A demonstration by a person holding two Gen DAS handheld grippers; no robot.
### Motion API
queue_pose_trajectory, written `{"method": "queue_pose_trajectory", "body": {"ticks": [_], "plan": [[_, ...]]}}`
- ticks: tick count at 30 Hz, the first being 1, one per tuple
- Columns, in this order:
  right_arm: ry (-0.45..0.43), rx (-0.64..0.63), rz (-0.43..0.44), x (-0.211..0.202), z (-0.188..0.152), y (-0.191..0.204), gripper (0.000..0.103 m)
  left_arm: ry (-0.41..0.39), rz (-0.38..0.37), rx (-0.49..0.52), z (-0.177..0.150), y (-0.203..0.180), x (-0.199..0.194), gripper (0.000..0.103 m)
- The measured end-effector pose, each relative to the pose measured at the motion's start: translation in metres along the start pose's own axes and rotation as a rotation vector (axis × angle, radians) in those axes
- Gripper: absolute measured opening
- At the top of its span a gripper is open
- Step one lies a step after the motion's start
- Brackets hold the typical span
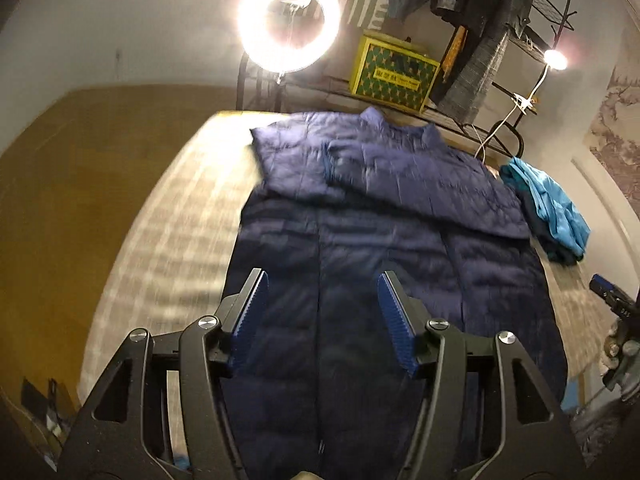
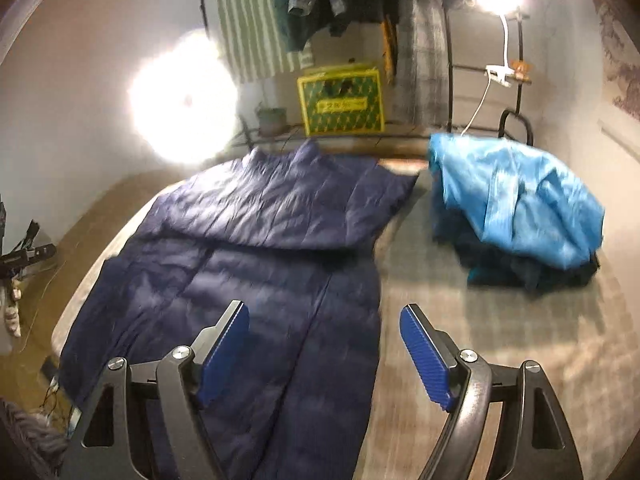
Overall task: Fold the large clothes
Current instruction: 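Move both open grippers along the jacket's side edge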
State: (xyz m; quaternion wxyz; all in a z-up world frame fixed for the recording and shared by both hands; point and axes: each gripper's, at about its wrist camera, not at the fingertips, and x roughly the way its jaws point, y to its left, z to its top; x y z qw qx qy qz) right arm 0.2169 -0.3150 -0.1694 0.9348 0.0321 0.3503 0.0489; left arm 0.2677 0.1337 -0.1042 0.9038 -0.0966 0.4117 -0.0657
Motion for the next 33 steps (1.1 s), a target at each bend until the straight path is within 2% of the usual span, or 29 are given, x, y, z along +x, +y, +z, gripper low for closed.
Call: {"method": "queue_pose_trajectory", "body": {"ticks": [5,9,12,18,23,29,33], "plan": [[0.053,-0.023,-0.023,-0.011,-0.034,0.005,0.08,0.043,-0.013,-0.056,-0.037,0.027,-0.01,0.059],[0.071,0.015,-0.026,-0.02,-0.05,0.001,0.077,0.07,-0.04,-0.126,-0.065,0.049,-0.015,0.059],[0.083,0.047,-0.014,-0.024,-0.058,-0.001,0.073,0.085,-0.032,-0.135,-0.077,0.055,-0.017,0.059],[0.127,0.081,0.029,-0.029,-0.081,0.001,0.072,0.153,-0.075,-0.199,-0.109,0.064,-0.012,0.059],[0.187,0.094,0.104,-0.034,-0.116,-0.003,0.071,0.2,-0.106,-0.218,-0.139,0.065,-0.015,0.059],[0.236,0.131,0.187,-0.037,-0.141,-0.003,0.071,0.247,-0.133,-0.292,-0.156,0.073,-0.011,0.061],[0.289,0.161,0.211,-0.033,-0.158,-0.005,0.071,0.279,-0.131,-0.324,-0.16,0.08,-0.004,0.061]]}}
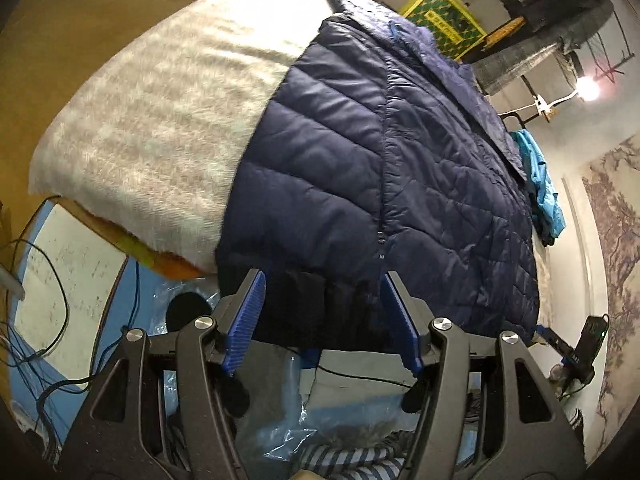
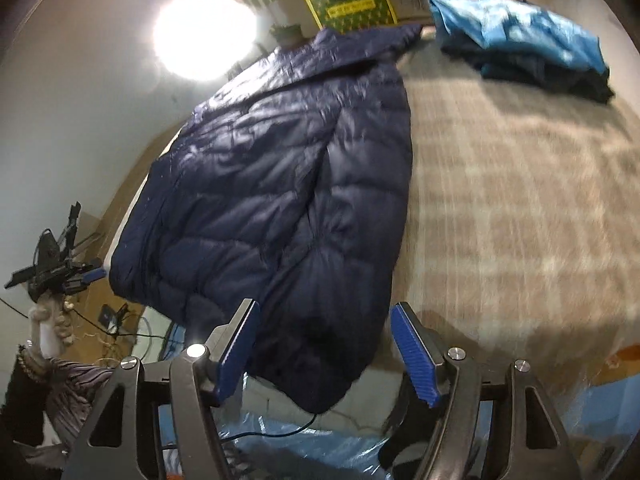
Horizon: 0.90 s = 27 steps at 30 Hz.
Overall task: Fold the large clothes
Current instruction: 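Move both open grippers along the jacket's side edge, then grasp the navy jacket's side edge with both grippers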
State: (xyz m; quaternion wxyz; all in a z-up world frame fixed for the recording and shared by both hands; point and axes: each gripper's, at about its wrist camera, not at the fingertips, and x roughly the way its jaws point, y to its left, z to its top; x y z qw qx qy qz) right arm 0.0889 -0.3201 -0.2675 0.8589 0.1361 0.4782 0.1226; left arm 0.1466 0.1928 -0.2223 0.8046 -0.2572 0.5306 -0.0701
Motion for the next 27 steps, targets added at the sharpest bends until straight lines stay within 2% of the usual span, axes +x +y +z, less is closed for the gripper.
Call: {"method": "queue_pose_trajectory", "body": {"ticks": [4,9,13,16,20,26,27], "plan": [[0.045,0.093,0.058,0.009,-0.01,-0.018,0.071,0.0,0.004,-0.058,0.004,0.014,0.002,0.062],[0.064,0.148,0.091,0.016,-0.015,-0.029,0.072,0.044,0.022,-0.096,0.005,0.032,0.016,0.063],[0.091,0.163,0.11,0.029,-0.013,-0.031,0.072,0.084,-0.015,-0.162,0.006,0.045,0.032,0.064],[0.115,0.157,0.128,0.041,-0.012,-0.027,0.072,0.099,-0.09,-0.213,0.007,0.054,0.039,0.064],[0.137,0.157,0.143,0.054,-0.01,-0.024,0.072,0.101,-0.131,-0.256,0.004,0.061,0.043,0.064],[0.157,0.167,0.2,0.063,-0.008,-0.023,0.068,0.088,-0.141,-0.23,-0.002,0.054,0.038,0.064],[0.165,0.17,0.214,0.065,-0.008,-0.022,0.064,0.087,-0.143,-0.219,-0.003,0.052,0.037,0.058]]}}
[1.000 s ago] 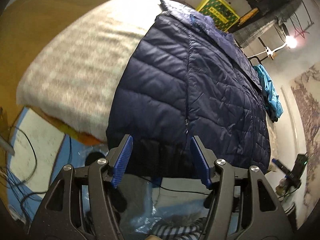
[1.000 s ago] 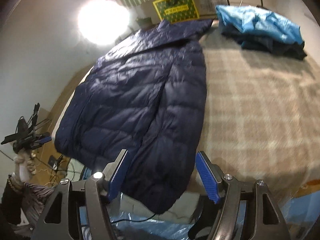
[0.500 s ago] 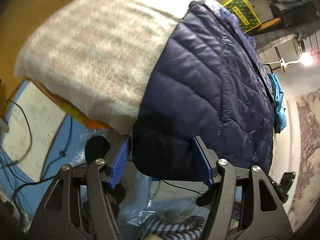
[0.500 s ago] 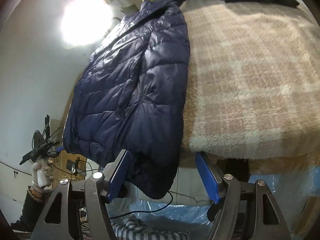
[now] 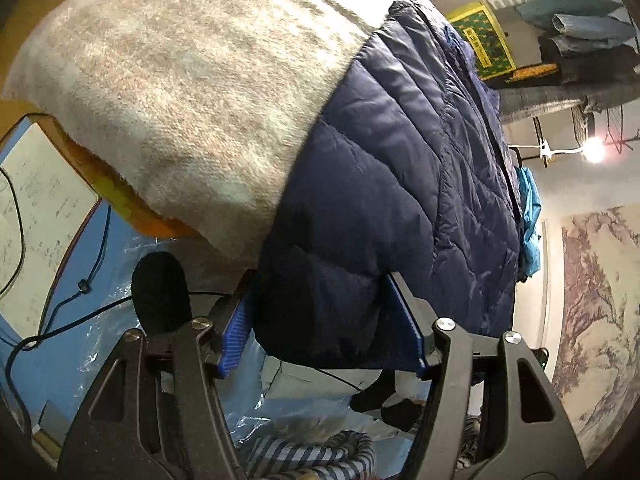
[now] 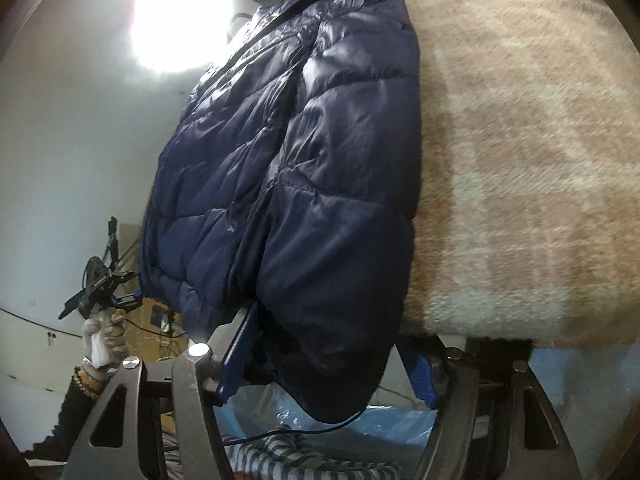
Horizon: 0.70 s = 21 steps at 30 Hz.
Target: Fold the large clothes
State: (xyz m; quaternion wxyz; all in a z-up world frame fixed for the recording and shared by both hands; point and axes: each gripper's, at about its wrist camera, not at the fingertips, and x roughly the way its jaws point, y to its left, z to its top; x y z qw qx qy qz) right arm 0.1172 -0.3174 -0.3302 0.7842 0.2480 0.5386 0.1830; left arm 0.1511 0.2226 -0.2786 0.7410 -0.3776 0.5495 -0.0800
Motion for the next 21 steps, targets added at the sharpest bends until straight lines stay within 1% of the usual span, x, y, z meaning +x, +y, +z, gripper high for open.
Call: {"method": "queue_pose_trajectory", "body": {"ticks": [1,2,3,4,5,6,7,9,11,13,15,18,21], "plan": [[0.01,0.001,0.014,0.002,0.0,0.002,0.061,0.004,0.003,0.012,-0.001,-0.002,-0.001,0.05],[0.023,-0.001,0.03,0.003,0.0,0.002,0.058,0.004,0.006,0.02,-0.001,-0.003,-0.002,0.046],[0.031,-0.005,0.042,0.003,-0.001,0.003,0.057,-0.001,0.006,0.027,-0.003,-0.005,-0.004,0.037],[0.034,-0.011,0.048,0.005,0.0,0.006,0.055,-0.005,0.006,0.032,-0.003,-0.006,-0.006,0.027],[0.037,-0.019,0.053,0.006,-0.001,0.008,0.044,-0.01,0.008,0.04,-0.004,-0.008,-0.009,0.022],[0.045,-0.029,0.061,0.007,-0.002,0.011,0.031,-0.016,0.011,0.049,-0.005,-0.01,-0.011,0.013],[0.053,-0.04,0.062,0.009,-0.004,0.013,0.028,-0.024,0.012,0.058,-0.005,-0.012,-0.014,0.01],[0.051,-0.054,0.053,0.009,-0.007,0.018,0.011,-0.04,0.006,0.082,-0.007,-0.02,-0.019,0.007],[0.03,-0.065,0.046,0.003,-0.008,0.024,0.007,-0.063,-0.009,0.105,-0.01,-0.028,-0.027,0.006],[-0.002,-0.073,0.048,-0.006,-0.008,0.03,0.004,-0.088,-0.054,0.108,-0.011,-0.032,-0.038,0.006],[-0.054,-0.07,0.079,-0.024,-0.006,0.033,0.003,-0.124,-0.106,0.103,-0.012,-0.036,-0.053,0.005],[-0.156,-0.063,0.151,-0.055,-0.002,0.04,0.002,-0.159,-0.143,0.114,-0.013,-0.046,-0.068,0.005],[-0.215,-0.049,0.191,-0.073,0.003,0.044,0.002,-0.178,-0.186,0.116,-0.008,-0.056,-0.078,0.005]]}}
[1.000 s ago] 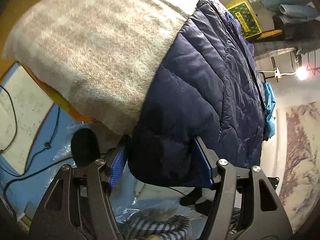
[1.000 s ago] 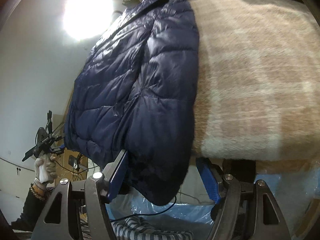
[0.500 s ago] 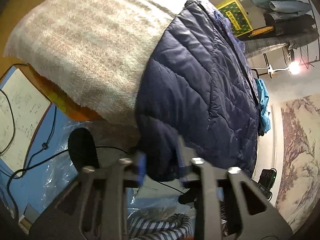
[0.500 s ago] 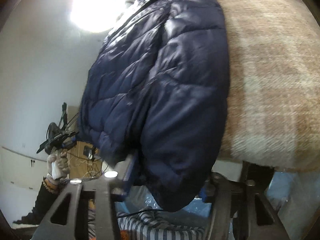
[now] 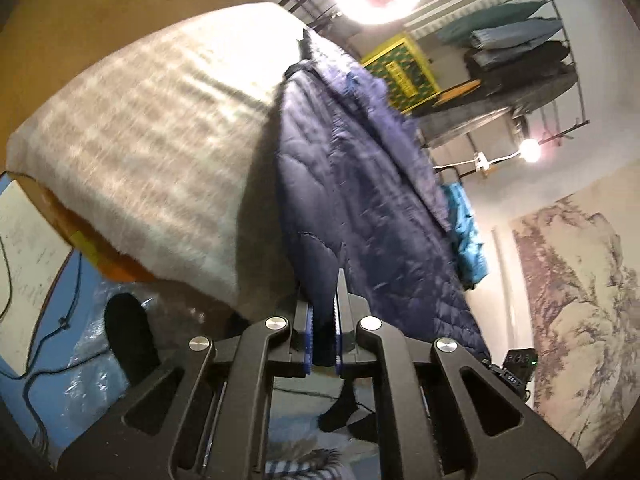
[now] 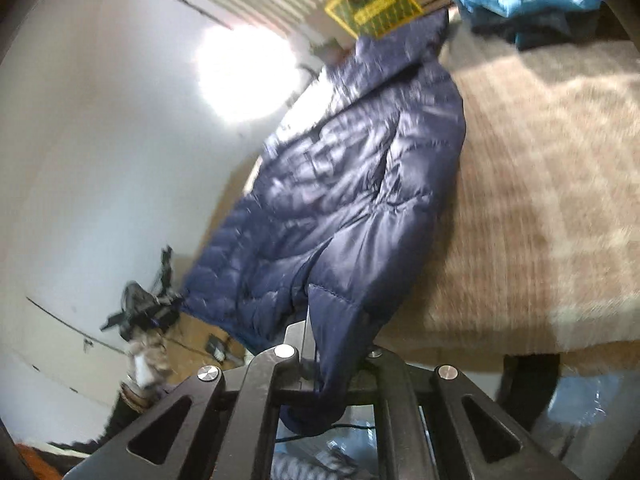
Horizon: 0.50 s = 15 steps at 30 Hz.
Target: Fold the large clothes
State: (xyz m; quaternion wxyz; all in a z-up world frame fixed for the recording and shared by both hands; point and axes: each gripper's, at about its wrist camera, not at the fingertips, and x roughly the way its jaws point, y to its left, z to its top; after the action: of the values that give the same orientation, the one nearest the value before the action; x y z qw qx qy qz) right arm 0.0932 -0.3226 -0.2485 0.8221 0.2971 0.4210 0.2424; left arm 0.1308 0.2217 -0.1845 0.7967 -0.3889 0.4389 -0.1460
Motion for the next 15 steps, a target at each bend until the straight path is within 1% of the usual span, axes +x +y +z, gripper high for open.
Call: {"method": "queue_pose_trajectory", "body": {"ticks": [3,6,8,12,15], "plan": [[-0.024,-0.021,-0.007,-0.005,0.009,0.005,0.002,-0.014,-0.003,0.029,0.011,-0.014,0.002,0.004],[-0.023,-0.055,-0.051,-0.002,0.016,0.011,0.002,-0.007,-0.008,0.038,0.016,-0.024,0.008,0.004],[-0.022,-0.053,-0.059,-0.002,0.022,0.01,0.002,-0.005,-0.017,0.053,0.02,-0.033,0.011,0.004],[-0.041,-0.039,-0.05,-0.006,0.033,0.01,0.002,-0.024,-0.047,0.069,0.035,-0.049,0.011,0.004],[-0.066,-0.029,-0.049,-0.012,0.047,0.015,0.002,-0.043,-0.061,0.075,0.052,-0.062,0.013,0.004]]}}
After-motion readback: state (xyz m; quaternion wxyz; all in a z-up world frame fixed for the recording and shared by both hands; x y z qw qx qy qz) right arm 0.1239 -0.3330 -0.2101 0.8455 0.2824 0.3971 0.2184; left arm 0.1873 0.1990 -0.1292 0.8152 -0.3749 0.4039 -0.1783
